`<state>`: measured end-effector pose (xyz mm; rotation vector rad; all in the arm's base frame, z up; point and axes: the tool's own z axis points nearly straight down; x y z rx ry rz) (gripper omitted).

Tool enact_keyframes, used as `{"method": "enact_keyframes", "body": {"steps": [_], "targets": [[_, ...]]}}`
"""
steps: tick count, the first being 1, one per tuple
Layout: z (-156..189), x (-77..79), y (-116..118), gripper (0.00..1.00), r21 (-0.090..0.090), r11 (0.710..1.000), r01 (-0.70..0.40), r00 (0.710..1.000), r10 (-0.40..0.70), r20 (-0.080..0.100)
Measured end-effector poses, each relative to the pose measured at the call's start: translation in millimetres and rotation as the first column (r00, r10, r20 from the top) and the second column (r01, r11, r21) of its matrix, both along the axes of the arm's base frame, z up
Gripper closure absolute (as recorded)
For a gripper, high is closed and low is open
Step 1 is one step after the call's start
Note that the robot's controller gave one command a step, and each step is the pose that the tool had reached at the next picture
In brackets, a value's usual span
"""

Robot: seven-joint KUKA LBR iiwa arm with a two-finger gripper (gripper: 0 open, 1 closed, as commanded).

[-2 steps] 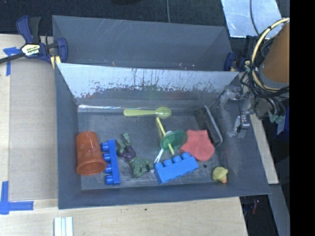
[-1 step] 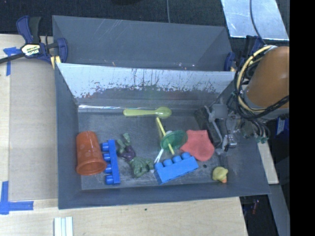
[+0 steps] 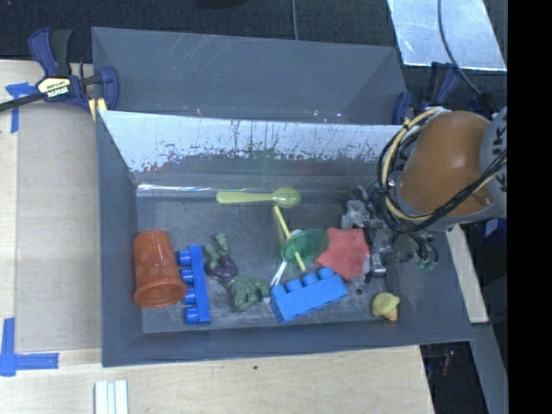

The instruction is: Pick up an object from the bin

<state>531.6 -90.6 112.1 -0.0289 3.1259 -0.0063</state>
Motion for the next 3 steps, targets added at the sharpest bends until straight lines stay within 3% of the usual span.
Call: {"method": "enact_keyframes", "body": {"steps": [1, 2, 3], "targets": [[-29, -3.4, -3, 0.0, 0.002, 0.988, 0.154, 0.988, -0.154, -0.002], [-41, 34.7, 4, 1.0, 0.008, 0.914, 0.405, 0.914, -0.405, 0.006], [-41, 34.6, 4, 1.0, 0.008, 0.914, 0.405, 0.914, -0.405, 0.006]]}}
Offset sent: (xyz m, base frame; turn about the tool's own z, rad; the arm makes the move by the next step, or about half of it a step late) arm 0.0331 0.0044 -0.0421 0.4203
